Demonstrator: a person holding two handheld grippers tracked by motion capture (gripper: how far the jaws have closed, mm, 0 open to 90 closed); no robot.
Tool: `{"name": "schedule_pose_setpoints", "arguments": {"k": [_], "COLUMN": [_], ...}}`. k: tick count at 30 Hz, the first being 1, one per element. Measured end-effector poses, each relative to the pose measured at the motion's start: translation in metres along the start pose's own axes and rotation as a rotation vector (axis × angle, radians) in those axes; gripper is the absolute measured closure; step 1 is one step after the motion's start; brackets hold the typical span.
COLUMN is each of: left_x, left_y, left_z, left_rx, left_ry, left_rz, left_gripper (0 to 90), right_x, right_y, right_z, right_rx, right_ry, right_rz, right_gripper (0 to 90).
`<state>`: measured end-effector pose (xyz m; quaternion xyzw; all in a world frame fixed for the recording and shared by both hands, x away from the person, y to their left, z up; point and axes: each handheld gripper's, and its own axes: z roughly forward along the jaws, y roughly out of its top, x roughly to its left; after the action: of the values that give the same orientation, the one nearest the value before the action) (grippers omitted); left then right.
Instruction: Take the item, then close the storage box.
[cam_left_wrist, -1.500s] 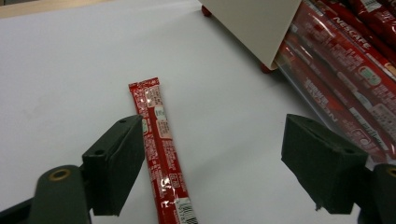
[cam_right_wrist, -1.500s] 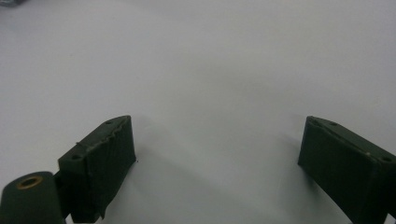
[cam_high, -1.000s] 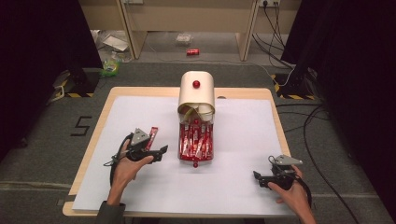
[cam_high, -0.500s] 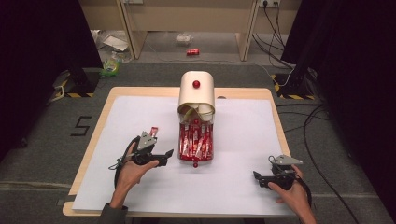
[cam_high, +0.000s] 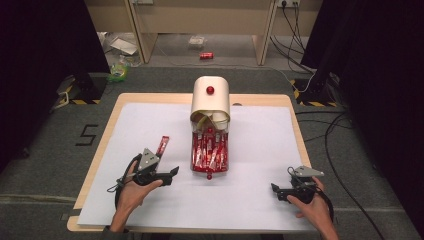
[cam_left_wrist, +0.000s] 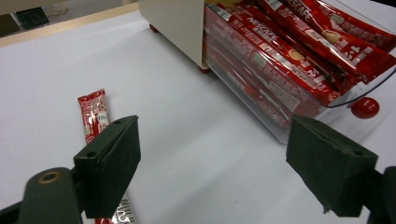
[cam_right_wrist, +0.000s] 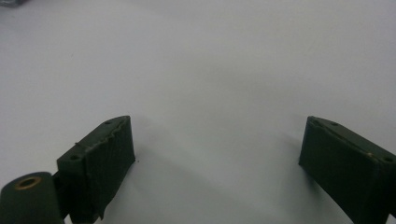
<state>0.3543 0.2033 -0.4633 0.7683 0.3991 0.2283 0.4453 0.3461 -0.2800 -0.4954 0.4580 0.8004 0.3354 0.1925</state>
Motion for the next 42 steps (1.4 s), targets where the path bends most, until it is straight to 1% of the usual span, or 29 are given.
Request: {"name": "schedule_pose_setpoints", "arguments": {"k": [10, 18, 27, 31, 35, 36, 42], "left_x": [-0.008, -0.012, -0.018, -0.020, -0.025, -0.028, -0.035], "left_y": [-0.005, -0.007, -0.012, -0.013, -0.013, -0.013, -0.013], "left_z": [0.001, 0.003, 0.008, 0.010, 0.014, 0.016, 0.022], "left_rx": [0.008, 0.006, 0.007, 0.008, 0.007, 0.011, 0.010], "left_ry": [-0.012, -0.014, -0.027, -0.032, -0.042, -0.048, -0.059], "left_rz": [0.022, 0.027, 0.030, 0.038, 0.046, 0.055, 0.066], "left_gripper": [17.5, 17.5, 17.3, 17.3, 17.3, 17.3, 17.3], "right_x": [0.000, 0.000, 0.000, 0.000, 0.000, 0.000, 0.000], "right_y": [0.000, 0.000, 0.000, 0.000, 0.000, 0.000, 0.000], "right_z": [0.000, 0.000, 0.000, 0.000, 0.000, 0.000, 0.000], "right_rx": [0.000, 0.000, 0.001, 0.001, 0.001, 0.002, 0.001], "right_ry": [0.000, 0.000, -0.002, -0.001, -0.003, -0.002, -0.002], "right_rz": [0.000, 0.000, -0.001, -0.001, -0.003, -0.002, -0.001], "right_gripper": [10.4, 10.4, 10.4, 10.4, 10.4, 10.4, 10.4]}}
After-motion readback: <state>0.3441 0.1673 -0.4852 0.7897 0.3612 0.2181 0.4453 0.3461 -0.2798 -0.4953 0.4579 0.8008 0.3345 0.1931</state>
